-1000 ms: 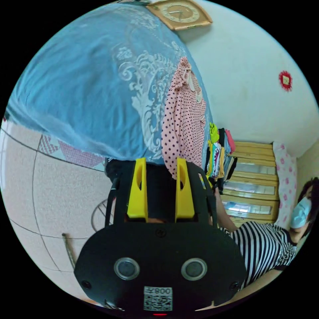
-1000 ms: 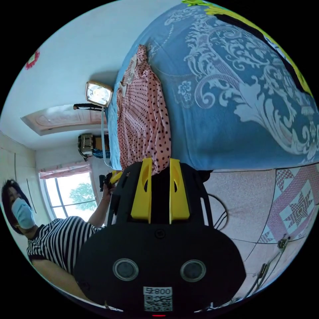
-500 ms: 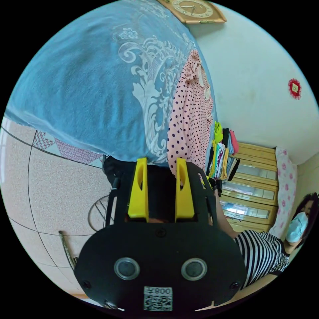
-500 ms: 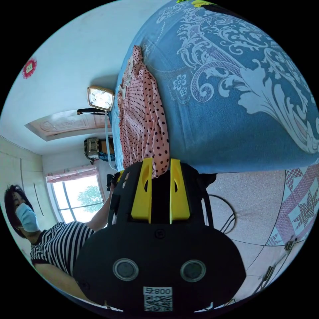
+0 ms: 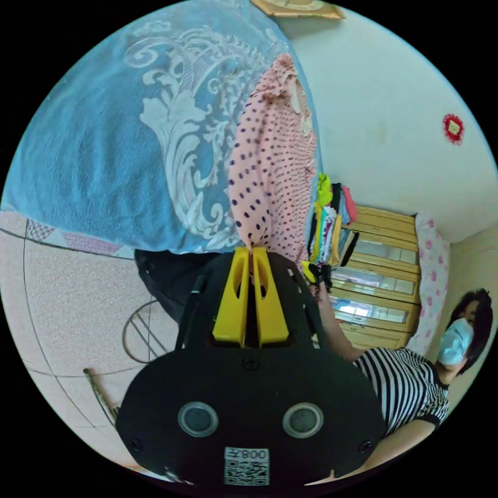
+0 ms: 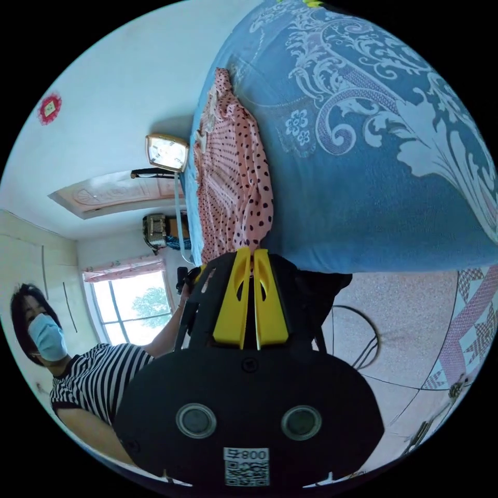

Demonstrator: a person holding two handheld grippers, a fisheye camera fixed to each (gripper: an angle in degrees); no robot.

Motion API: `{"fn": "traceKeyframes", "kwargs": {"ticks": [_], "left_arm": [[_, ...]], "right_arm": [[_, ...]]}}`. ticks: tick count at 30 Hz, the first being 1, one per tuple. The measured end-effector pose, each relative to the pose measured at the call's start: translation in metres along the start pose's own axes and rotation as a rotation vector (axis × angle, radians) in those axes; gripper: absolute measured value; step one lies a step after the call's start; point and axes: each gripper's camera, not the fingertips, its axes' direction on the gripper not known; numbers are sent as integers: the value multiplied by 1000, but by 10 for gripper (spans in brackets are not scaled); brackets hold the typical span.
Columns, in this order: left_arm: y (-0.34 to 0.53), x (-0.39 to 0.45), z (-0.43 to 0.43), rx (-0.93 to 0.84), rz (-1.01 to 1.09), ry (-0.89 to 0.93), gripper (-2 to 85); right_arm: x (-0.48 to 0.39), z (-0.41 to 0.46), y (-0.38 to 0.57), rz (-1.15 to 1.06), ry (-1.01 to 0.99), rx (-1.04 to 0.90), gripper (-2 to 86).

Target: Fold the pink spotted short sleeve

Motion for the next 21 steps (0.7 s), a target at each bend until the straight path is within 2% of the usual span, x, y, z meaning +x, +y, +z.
{"fn": "traceKeyframes", "kwargs": {"ticks": [2, 8, 21], "left_arm": [[14, 10, -18, 66, 37, 84, 14], [46, 28, -51, 169, 92, 172, 9], [129, 37, -70, 228, 66, 267, 8]], "right_arm": [[5, -8, 10, -25, -38, 8, 7], [15, -31, 41, -117, -153, 58, 2], [38, -59, 114, -203, -188, 68, 2]]}}
